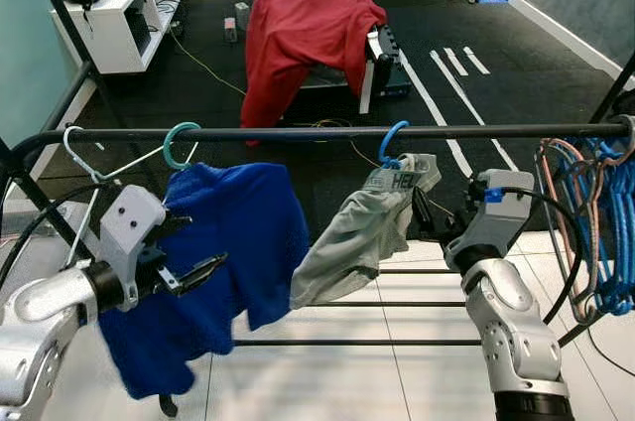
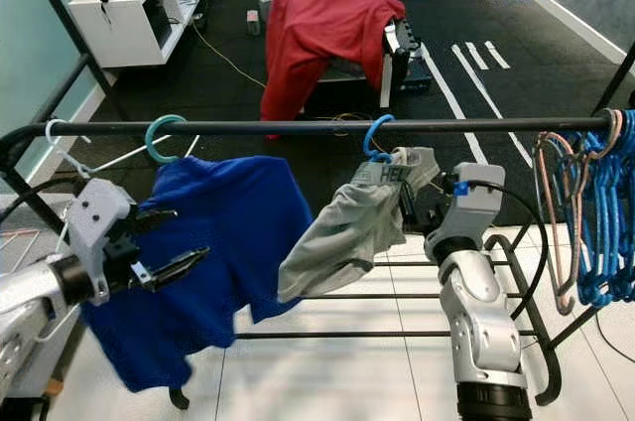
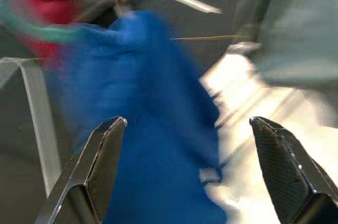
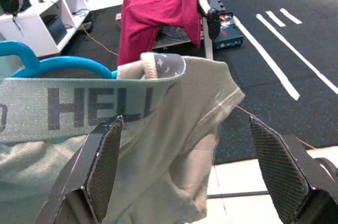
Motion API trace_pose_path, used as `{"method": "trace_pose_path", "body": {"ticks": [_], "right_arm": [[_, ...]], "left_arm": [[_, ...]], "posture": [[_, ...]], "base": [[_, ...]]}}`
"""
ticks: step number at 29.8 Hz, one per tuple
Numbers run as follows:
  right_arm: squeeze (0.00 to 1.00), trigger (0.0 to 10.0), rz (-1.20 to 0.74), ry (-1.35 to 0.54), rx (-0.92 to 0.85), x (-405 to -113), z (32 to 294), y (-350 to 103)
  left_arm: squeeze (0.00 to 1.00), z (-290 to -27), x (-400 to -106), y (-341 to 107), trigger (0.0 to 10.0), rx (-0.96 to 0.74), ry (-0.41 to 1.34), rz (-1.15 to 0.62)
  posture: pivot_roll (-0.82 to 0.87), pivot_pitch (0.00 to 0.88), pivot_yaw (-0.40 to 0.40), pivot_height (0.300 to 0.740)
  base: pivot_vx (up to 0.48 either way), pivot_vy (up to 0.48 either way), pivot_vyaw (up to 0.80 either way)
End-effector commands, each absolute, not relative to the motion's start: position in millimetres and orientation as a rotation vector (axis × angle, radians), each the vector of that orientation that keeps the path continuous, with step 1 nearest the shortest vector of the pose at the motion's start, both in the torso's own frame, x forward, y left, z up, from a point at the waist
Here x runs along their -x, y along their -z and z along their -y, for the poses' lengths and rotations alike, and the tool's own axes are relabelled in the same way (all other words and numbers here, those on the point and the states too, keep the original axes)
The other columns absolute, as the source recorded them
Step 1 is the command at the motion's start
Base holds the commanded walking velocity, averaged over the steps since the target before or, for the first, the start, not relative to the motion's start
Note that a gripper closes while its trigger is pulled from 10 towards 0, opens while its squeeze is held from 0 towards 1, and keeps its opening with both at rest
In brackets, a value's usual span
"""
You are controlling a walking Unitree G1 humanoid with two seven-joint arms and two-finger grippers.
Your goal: Hang hanger
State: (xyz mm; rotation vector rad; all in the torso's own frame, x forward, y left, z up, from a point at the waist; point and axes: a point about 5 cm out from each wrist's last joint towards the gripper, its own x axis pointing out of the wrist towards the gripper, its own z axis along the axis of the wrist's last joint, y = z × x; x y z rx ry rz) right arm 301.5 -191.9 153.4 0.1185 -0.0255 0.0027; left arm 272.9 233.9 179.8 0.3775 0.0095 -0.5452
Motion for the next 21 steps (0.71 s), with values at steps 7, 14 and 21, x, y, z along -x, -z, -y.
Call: {"method": "trace_pose_path", "body": {"ticks": [7,14,21], "right_arm": [[0.0,10.0,0.018,0.009,-0.143,-298.4,192.3,-151.9],[0.0,10.0,0.02,0.012,-0.149,-297.8,192.0,-152.6],[0.0,10.0,0.022,0.014,-0.152,-297.2,191.9,-153.1]], "left_arm": [[0.0,-242.2,-295.6,-213.5,10.0,-0.352,0.285,0.197],[0.0,-237.9,-298.2,-200.6,10.0,-0.267,0.326,0.127],[0.0,-226.9,-306.5,-186.8,10.0,-0.187,0.352,0.081]], "posture": [[-0.14,0.109,0.036,0.74],[-0.14,0.112,0.042,0.74],[-0.15,0.113,0.044,0.74]], "base": [[0.0,0.0,0.0],[0.0,0.0,0.0],[0.0,0.0,0.0]]}}
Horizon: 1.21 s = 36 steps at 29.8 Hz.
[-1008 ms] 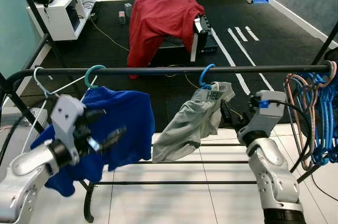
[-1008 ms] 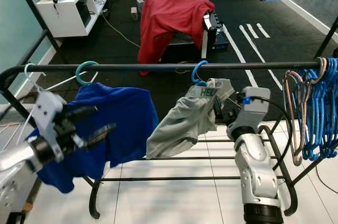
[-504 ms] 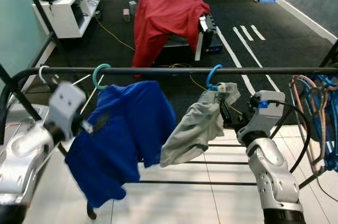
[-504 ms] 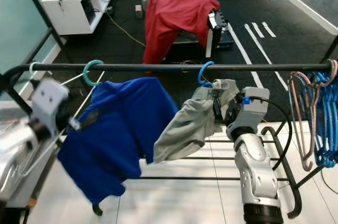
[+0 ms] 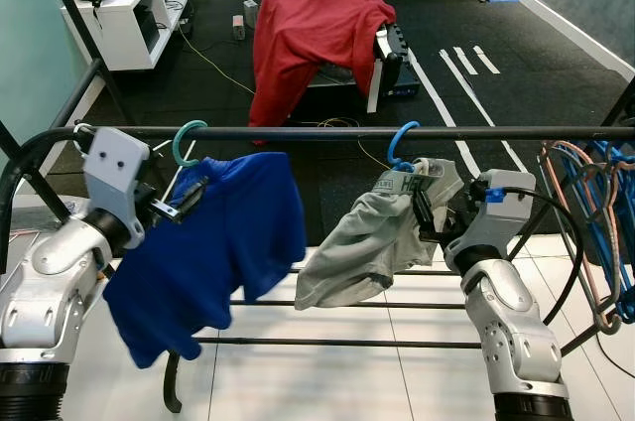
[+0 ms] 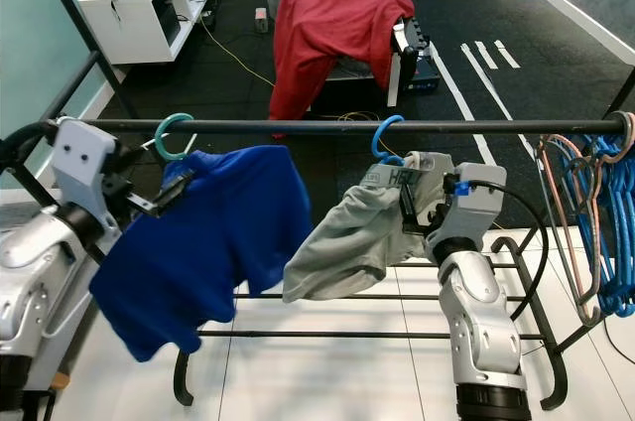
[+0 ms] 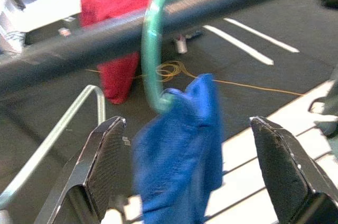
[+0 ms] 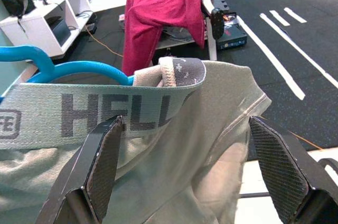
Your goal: Hang hanger
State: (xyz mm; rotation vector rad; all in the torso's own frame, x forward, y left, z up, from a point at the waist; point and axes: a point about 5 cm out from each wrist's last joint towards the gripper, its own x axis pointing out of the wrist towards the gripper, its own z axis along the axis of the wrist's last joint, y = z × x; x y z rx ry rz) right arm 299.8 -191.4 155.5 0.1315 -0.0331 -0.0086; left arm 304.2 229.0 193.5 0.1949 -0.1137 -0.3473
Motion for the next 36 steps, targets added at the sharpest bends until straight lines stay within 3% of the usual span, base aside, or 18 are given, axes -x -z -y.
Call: {"method": "trace_pose_path", "body": {"ticks": [1,9,26,27,28,29,36], "right_arm": [[0.0,10.0,0.022,0.014,-0.152,-297.2,191.9,-153.1],[0.0,10.0,0.024,0.016,-0.159,-296.8,191.4,-153.3],[0.0,10.0,0.024,0.023,-0.167,-295.1,191.7,-152.4],[0.0,10.0,0.024,0.024,-0.167,-295.1,191.7,-152.3],[0.0,10.0,0.024,0.024,-0.167,-295.2,191.7,-152.3],[0.0,10.0,0.024,0.024,-0.168,-295.4,191.8,-152.3],[0.0,10.0,0.025,0.025,-0.169,-296.0,191.8,-152.5]], "left_arm": [[0.0,-226.9,-306.5,-186.8,10.0,-0.187,0.352,0.081],[0.0,-235.2,-327.5,-168.3,10.0,-0.238,0.225,-0.004],[0.0,-240.9,-328.8,-150.9,10.0,-0.307,0.26,-0.172],[0.0,-241.2,-327.4,-148.3,8.0,-0.32,0.286,-0.192],[0.0,-241.7,-326.5,-146.6,3.3,-0.326,0.301,-0.204],[0.0,-242.2,-326.2,-145.6,0.0,-0.33,0.307,-0.209],[0.0,-242.4,-325.9,-141.0,0.0,-0.333,0.32,-0.234]], "posture": [[-0.15,0.113,0.044,0.74],[-0.15,0.11,0.048,0.74],[-0.15,0.111,0.054,0.74],[-0.15,0.11,0.052,0.74],[-0.15,0.11,0.052,0.74],[-0.15,0.109,0.053,0.74],[-0.15,0.107,0.053,0.74]], "base": [[0.0,0.0,0.0],[0.0,0.0,0.0],[0.0,0.0,0.0],[0.0,0.0,0.0],[0.0,0.0,0.0],[0.0,0.0,0.0],[0.0,0.0,0.0]]}}
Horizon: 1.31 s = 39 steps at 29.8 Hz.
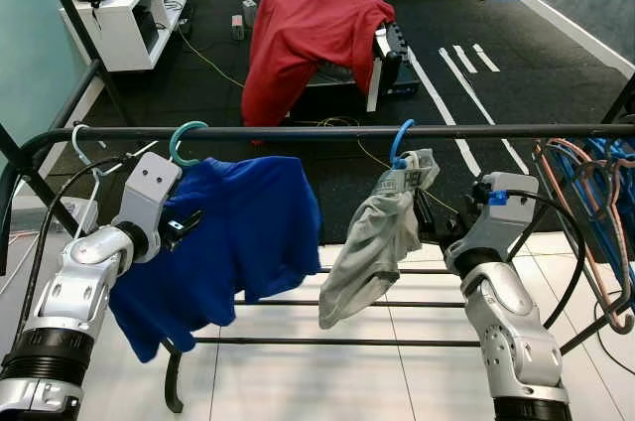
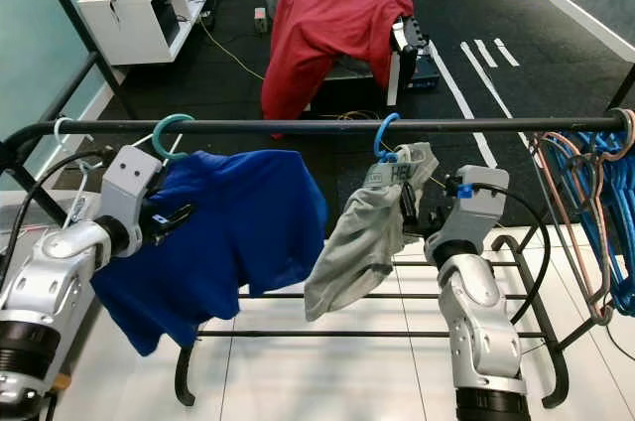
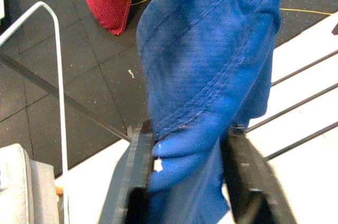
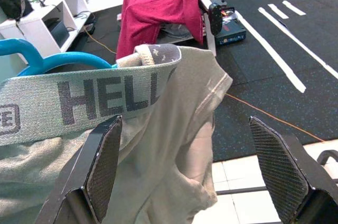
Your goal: Hang hanger
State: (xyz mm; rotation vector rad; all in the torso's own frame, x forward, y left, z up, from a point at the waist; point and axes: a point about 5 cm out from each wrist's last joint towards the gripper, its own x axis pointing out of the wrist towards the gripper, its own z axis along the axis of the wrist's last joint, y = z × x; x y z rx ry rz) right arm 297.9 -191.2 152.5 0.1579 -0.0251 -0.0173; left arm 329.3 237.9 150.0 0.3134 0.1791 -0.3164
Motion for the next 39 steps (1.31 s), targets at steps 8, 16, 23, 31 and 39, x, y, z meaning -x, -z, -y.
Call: {"method": "trace_pose_path", "body": {"ticks": [8,16,23,31,39], "right_arm": [[0.0,10.0,0.025,0.026,-0.17,-297.6,192.5,-152.8],[0.0,10.0,0.025,0.026,-0.173,-298.6,192.5,-153.0],[0.0,10.0,0.023,0.026,-0.175,-299.0,193.4,-153.0],[0.0,10.0,0.018,0.015,-0.173,-300.5,193.4,-152.2],[0.0,10.0,0.013,0.011,-0.172,-301.7,194.2,-151.0]], "left_arm": [[0.0,-243.0,-324.4,-140.2,0.0,-0.336,0.335,-0.252],[0.0,-239.2,-318.8,-173.1,0.0,-0.202,0.313,-0.06],[0.0,-234.5,-292.7,-190.5,0.0,-0.074,0.274,0.113],[0.0,-218.2,-249.3,-169.9,0.0,-0.046,0.38,0.059],[0.0,-223.9,-201.0,-147.8,0.0,-0.056,0.563,-0.142]], "posture": [[-0.15,0.1,0.052,0.74],[-0.15,0.098,0.055,0.74],[-0.12,0.106,0.047,0.74],[-0.11,0.098,0.042,0.74],[-0.1,0.093,0.037,0.74]], "base": [[0.0,0.0,0.0],[0.0,0.0,0.0],[0.0,0.0,0.0],[0.0,0.0,0.0],[0.0,0.0,0.0]]}}
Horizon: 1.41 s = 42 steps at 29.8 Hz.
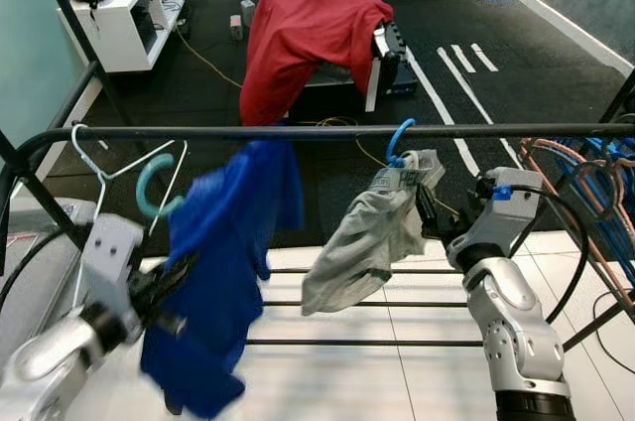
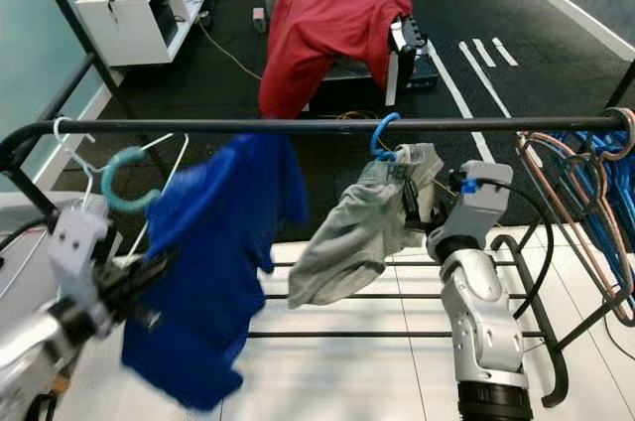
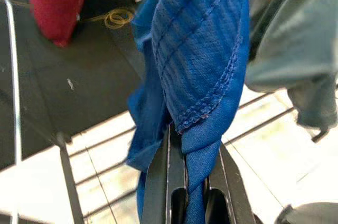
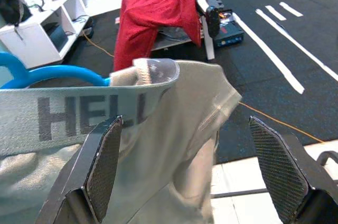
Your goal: Hang hanger
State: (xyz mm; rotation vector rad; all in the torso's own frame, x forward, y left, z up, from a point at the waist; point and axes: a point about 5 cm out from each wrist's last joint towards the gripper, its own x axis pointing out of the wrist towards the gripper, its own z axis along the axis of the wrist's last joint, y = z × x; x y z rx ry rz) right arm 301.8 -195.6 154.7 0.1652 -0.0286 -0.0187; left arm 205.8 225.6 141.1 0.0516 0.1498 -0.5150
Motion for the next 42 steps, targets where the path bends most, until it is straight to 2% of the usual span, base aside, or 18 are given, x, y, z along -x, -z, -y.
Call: {"method": "trace_pose_path", "body": {"ticks": [1,2,3,5,6,14,21,33,37,42], "right_arm": [[0.0,10.0,0.013,0.011,-0.172,-301.7,194.2,-151.0],[0.0,10.0,0.013,0.01,-0.172,-301.8,194.3,-151.0],[0.0,10.0,0.013,0.009,-0.172,-302.4,194.2,-151.1],[0.0,10.0,0.013,0.008,-0.172,-302.8,194.2,-151.2],[0.0,10.0,0.013,0.008,-0.172,-303.3,194.2,-151.3],[0.0,10.0,0.015,0.005,-0.174,-304.2,193.9,-151.7],[0.0,10.0,-0.014,-0.069,-0.207,-299.4,191.4,-148.4],[0.0,10.0,-0.047,-0.164,-0.19,-299.4,187.4,-147.5],[0.0,10.0,-0.061,-0.223,-0.19,-298.5,183.2,-147.5],[0.0,10.0,-0.071,-0.302,-0.163,-296.4,176.5,-148.2]], "left_arm": [[0.0,-223.9,-201.0,-147.8,0.0,-0.056,0.563,-0.142],[0.0,-223.0,-198.5,-147.8,0.0,-0.058,0.575,-0.15],[0.0,-223.1,-196.2,-145.1,5.6,-0.045,0.572,-0.175],[0.0,-223.4,-195.2,-143.2,5.6,-0.035,0.564,-0.191],[0.0,-221.9,-195.1,-141.2,10.0,-0.031,0.56,-0.202],[0.0,-214.7,-198.3,-141.0,10.0,-0.014,0.565,-0.192],[0.0,-203.8,-211.0,-146.5,10.0,-0.013,0.605,-0.159],[0.0,-224.3,-233.7,-158.6,10.0,-0.122,0.551,-0.135],[0.0,-229.3,-248.8,-165.0,10.0,-0.155,0.499,-0.101],[0.0,-244.0,-268.3,-176.8,10.0,-0.219,0.373,-0.038]], "posture": [[-0.1,0.093,0.037,0.74],[-0.1,0.093,0.037,0.74],[-0.1,0.093,0.033,0.74],[-0.1,0.093,0.033,0.74],[-0.1,0.094,0.033,0.74],[-0.1,0.092,0.035,0.74],[-0.12,0.086,0.036,0.74],[-0.11,0.087,0.032,0.74],[-0.12,0.085,0.034,0.74],[-0.12,0.086,0.037,0.74]], "base": [[0.0,0.0,0.0],[0.0,0.0,0.0],[0.0,0.0,0.0],[0.0,0.0,0.0],[-0.409,0.0,0.0],[-0.459,0.0,0.0],[-0.476,0.0,0.0],[-0.477,0.0,0.0],[-0.48,0.0,0.0],[-0.108,0.0,0.0]]}}
